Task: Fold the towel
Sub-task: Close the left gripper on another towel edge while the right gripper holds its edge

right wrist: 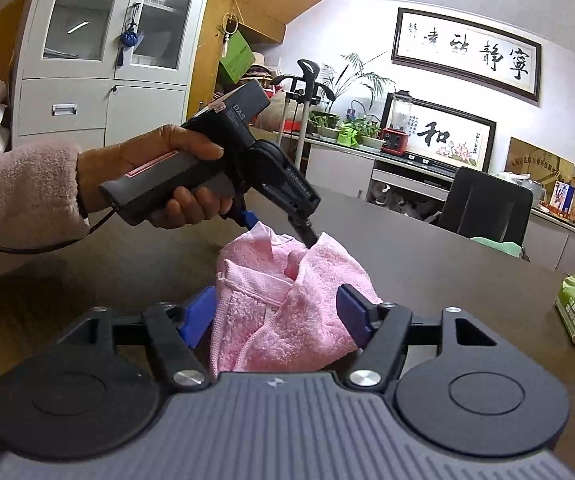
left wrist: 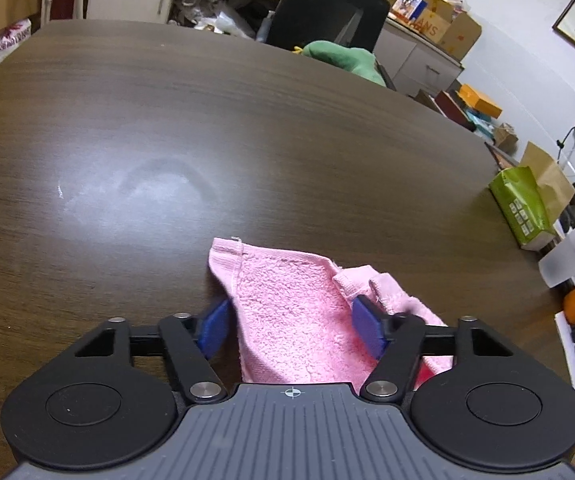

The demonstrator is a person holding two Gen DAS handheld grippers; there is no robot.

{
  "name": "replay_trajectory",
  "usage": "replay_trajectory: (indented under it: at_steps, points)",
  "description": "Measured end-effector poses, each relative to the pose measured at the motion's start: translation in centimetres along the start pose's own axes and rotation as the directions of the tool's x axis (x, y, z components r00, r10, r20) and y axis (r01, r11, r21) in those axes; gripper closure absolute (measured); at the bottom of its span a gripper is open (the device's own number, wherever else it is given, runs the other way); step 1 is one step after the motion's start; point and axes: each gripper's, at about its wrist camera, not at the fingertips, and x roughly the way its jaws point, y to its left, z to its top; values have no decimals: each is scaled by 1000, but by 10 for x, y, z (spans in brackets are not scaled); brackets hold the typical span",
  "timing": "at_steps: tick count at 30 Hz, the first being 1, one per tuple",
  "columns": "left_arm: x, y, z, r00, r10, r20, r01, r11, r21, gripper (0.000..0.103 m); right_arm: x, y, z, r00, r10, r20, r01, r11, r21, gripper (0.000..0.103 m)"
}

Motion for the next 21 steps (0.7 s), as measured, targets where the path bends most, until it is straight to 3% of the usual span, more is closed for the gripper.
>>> replay_trajectory:
  at_steps: [7,15,19,21]
  points:
    - [-7,2,-6,999,18,47,-17,1000,-21,98,1,11,3,1000,27,-6,-27,999,-20,35]
    - [-4,-1,-10,996,-40,77,43,998,-38,101,16,24,11,993,111,-29,-111,993,-24,43]
    - [-1,0,-11,996,-43,74,47,998,-49,99,31,24,15,995,76,-72,-76,997,9,59]
    - [-2,1,-11,996,-41,74,45,998,-53,99,39,24,16,994,60,-93,-58,998,24,76]
